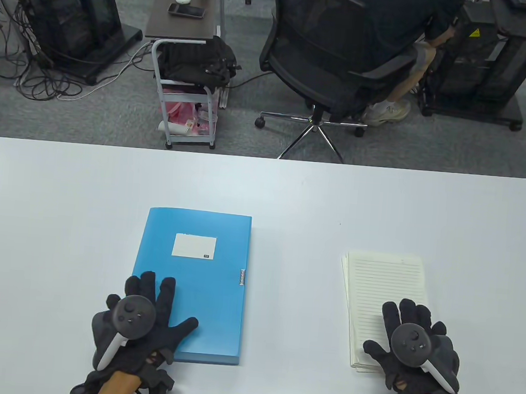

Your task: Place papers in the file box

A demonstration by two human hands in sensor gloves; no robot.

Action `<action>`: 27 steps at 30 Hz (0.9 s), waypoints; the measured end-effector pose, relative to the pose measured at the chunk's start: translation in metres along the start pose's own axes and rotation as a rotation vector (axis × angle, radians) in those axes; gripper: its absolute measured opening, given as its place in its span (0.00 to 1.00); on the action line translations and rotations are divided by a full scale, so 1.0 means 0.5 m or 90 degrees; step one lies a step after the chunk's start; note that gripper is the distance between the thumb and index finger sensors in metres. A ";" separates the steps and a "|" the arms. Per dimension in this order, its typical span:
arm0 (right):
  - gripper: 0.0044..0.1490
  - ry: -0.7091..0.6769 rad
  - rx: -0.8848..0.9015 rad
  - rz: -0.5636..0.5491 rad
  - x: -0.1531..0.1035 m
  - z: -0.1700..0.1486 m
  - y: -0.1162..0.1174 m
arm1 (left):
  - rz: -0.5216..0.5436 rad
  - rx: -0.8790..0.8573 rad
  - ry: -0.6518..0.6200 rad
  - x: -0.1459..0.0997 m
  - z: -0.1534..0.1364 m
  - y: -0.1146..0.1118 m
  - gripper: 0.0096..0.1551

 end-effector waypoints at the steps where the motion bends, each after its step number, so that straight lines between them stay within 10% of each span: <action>1: 0.56 0.002 0.001 -0.007 -0.001 0.000 -0.002 | 0.012 -0.004 0.019 0.004 -0.014 0.011 0.61; 13: 0.56 -0.018 0.020 0.009 0.002 0.000 0.003 | -0.015 -0.062 0.253 0.046 -0.172 0.000 0.74; 18: 0.56 -0.014 0.041 0.003 0.005 -0.005 0.004 | -0.067 -0.258 0.291 0.057 -0.193 -0.034 0.60; 27: 0.56 -0.003 0.034 0.006 0.002 -0.012 0.006 | 0.031 -0.138 0.321 0.038 -0.175 -0.002 0.52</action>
Point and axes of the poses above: the tracker on the back of each hand, its own z axis roughly to the thumb side, its own x axis roughly from the wrist to the fingertips, y = z × x, the point moved 3 cm from there along x, roughly from the wrist to the fingertips, and after that the axes turned 12 degrees about z, right-handed, at the moved point
